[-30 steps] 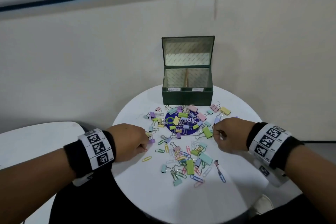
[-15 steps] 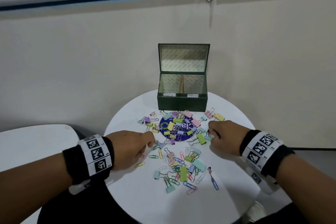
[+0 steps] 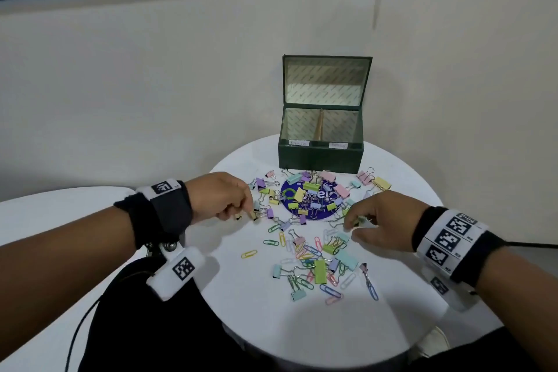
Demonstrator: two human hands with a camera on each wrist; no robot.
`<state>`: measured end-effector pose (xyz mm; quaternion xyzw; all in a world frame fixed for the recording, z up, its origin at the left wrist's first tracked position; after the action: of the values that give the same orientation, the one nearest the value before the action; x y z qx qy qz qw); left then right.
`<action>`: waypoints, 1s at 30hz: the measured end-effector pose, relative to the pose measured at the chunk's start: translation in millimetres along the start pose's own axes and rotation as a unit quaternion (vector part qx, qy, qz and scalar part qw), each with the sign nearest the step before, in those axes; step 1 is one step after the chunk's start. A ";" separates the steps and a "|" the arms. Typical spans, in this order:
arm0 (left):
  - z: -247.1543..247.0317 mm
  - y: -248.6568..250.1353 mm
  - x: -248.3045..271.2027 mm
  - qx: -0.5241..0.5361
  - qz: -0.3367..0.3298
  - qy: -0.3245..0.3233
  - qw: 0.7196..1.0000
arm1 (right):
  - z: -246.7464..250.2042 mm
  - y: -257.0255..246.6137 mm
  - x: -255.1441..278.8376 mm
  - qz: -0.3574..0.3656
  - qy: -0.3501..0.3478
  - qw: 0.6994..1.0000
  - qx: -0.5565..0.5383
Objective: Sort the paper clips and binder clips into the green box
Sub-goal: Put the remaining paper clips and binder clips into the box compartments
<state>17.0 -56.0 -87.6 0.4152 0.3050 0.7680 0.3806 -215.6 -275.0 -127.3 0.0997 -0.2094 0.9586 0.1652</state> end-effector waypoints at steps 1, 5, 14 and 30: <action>-2.1 -0.6 2.0 -0.066 0.001 -0.009 0.998 | -0.3 -2.5 -1.1 0.004 -0.001 1.000 -0.007; -16.2 -3.8 13.9 -0.482 -0.033 -0.039 0.875 | -2.1 -13.2 -9.5 0.023 -0.014 1.000 -0.010; -46.6 -3.8 18.6 -0.588 -0.066 -0.048 0.805 | 1.6 -31.8 -23.8 0.029 -0.024 0.999 0.032; -4.3 128.7 -137.0 -0.203 -0.097 0.131 0.966 | -2.5 -35.6 -22.8 0.033 -0.031 0.998 0.052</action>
<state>20.8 -239.0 -44.2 0.1939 0.2290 0.8209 0.4859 -182.1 -249.6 -122.3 0.1311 -0.1674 0.9696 0.1210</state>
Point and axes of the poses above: each hand's wrist, its own x-axis away from the middle knuckle, its own z-axis out of the back of the hand, y = z × x, the point moved 1 cm from there along -x, towards the middle knuckle, and after that the axes turned 4 degrees about -y, right-handed, at the moved point
